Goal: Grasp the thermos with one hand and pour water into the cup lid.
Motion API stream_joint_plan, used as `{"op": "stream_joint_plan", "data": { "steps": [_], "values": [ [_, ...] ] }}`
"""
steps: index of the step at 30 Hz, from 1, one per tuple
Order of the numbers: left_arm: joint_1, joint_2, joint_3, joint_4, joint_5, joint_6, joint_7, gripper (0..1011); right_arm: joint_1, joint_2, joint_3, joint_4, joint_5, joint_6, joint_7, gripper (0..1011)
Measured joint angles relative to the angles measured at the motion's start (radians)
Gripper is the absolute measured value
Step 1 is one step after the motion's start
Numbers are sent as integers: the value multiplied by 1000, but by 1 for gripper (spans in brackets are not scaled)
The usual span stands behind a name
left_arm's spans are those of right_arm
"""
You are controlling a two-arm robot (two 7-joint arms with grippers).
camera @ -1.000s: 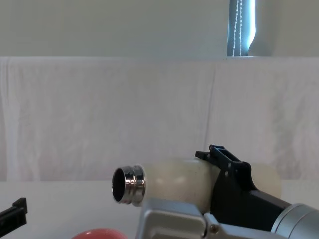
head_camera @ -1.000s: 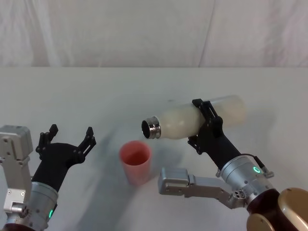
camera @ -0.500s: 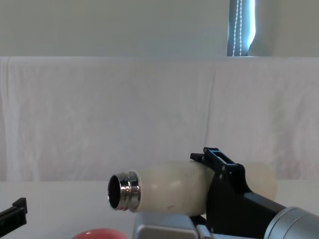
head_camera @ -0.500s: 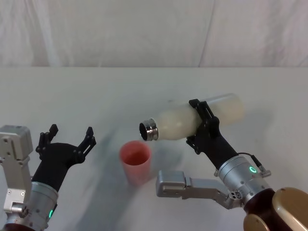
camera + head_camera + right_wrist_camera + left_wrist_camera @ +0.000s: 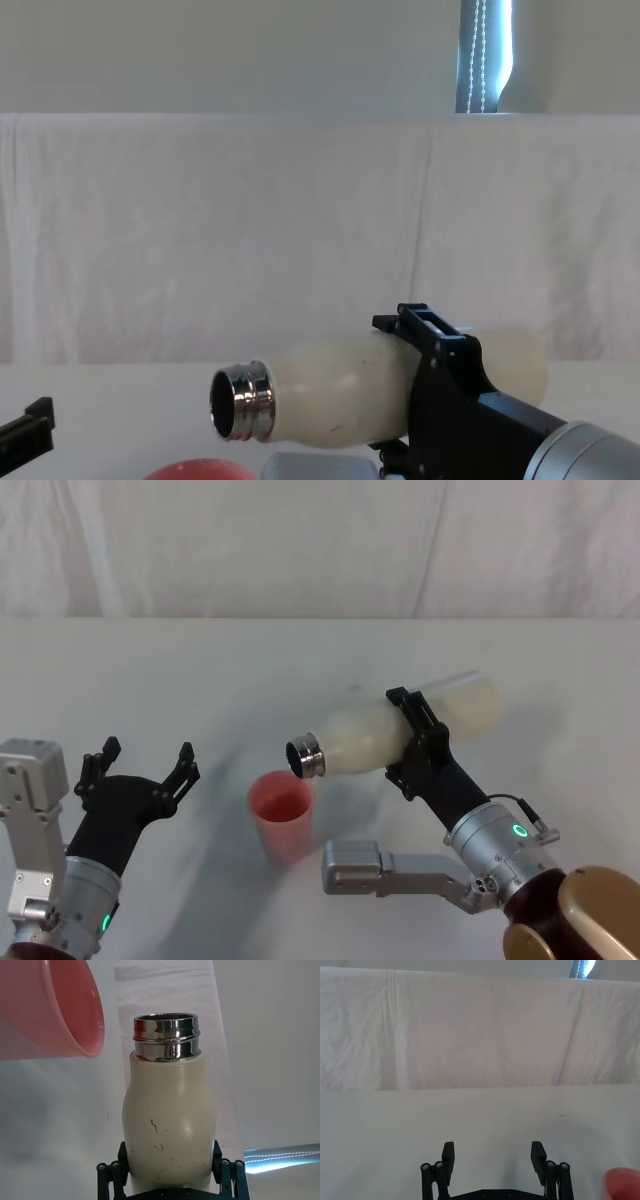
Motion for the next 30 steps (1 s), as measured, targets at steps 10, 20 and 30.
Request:
{"op": "stream_joint_plan", "data": {
  "steps": [10,20,30],
  "values": [
    [0,0,0,0,0,0,0,1001,9,9,-17,4,-31,6,-13,957],
    [0,0,0,0,0,0,0,1001,17,17,-29,7,-57,14,-24,957],
    [0,0,0,0,0,0,0,1001,27,21,-36,6,-70,20,-24,957]
  ]
}}
